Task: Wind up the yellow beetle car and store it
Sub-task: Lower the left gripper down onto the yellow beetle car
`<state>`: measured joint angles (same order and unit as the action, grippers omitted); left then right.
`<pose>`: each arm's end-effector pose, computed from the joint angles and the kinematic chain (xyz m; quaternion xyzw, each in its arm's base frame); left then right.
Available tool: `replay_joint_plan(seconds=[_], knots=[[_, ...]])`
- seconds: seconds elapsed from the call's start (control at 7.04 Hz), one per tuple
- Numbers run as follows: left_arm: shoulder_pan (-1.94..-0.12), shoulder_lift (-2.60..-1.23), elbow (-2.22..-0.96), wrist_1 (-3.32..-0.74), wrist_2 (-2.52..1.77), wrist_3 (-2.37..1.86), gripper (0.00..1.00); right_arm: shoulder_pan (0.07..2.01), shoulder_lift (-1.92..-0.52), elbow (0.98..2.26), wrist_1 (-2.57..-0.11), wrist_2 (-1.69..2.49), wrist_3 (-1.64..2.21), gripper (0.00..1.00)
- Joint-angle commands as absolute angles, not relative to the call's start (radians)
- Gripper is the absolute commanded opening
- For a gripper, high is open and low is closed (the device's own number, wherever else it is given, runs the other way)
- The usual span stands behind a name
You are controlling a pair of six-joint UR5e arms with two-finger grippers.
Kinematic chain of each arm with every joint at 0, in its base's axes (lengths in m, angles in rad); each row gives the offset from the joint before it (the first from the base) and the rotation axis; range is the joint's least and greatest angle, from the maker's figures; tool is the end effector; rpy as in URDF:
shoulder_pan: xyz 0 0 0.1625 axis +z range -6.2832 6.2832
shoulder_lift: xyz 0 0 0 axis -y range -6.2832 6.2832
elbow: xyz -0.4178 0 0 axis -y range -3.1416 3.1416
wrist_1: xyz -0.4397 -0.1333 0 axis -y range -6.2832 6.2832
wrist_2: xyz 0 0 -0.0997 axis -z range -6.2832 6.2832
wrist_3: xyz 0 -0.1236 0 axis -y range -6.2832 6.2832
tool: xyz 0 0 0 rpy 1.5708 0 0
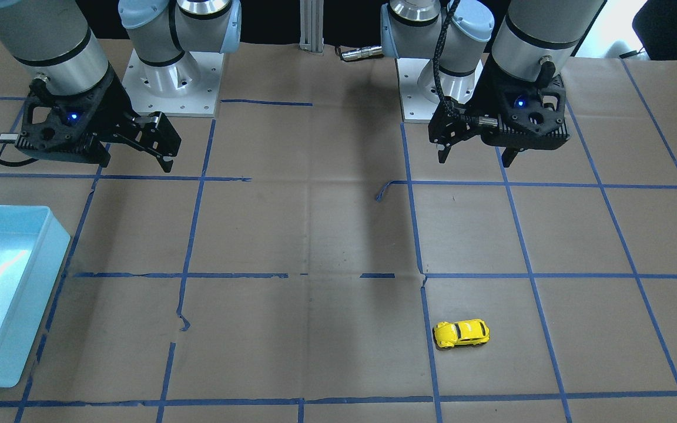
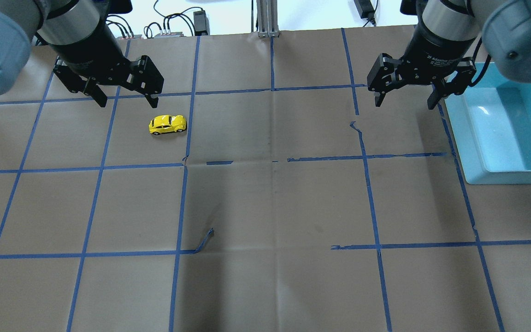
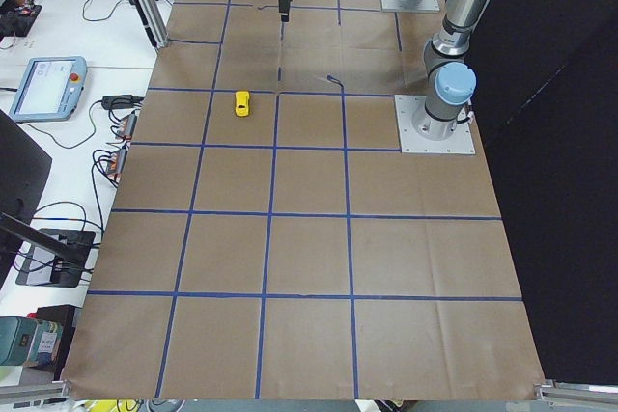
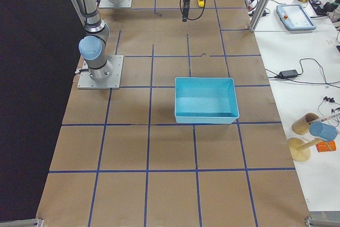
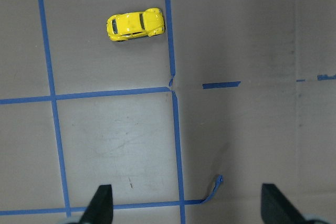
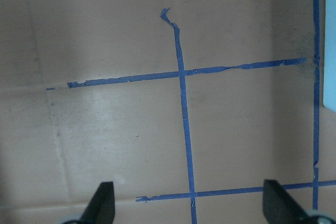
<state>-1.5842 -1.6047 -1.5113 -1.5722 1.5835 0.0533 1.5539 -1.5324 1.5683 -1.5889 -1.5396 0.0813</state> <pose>-0.1392 -0.5546 0.4702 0.0333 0.9994 -0.0120 0.0066 0.1278 -0.5552 0.4389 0.0492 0.9986 0.0094 0.0153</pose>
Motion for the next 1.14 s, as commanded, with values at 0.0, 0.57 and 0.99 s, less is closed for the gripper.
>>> replay_joint_plan(seconds=[0.0, 0.57, 0.99], knots=[[-1.583, -1.612, -1.511, -1.568, 1.582, 0.060, 0.99, 1.554, -1.532, 1.565, -1.588, -1.540, 0.081, 1.00], [-1.578, -1.612, -1.509, -1.562, 1.582, 0.151, 0.99, 1.554, -1.534, 1.566, -1.586, -1.542, 0.081, 1.00], [-1.577, -1.701, -1.508, -1.450, 1.582, 0.449, 0.99, 1.554, -1.532, 1.563, -1.588, -1.539, 0.081, 1.00]])
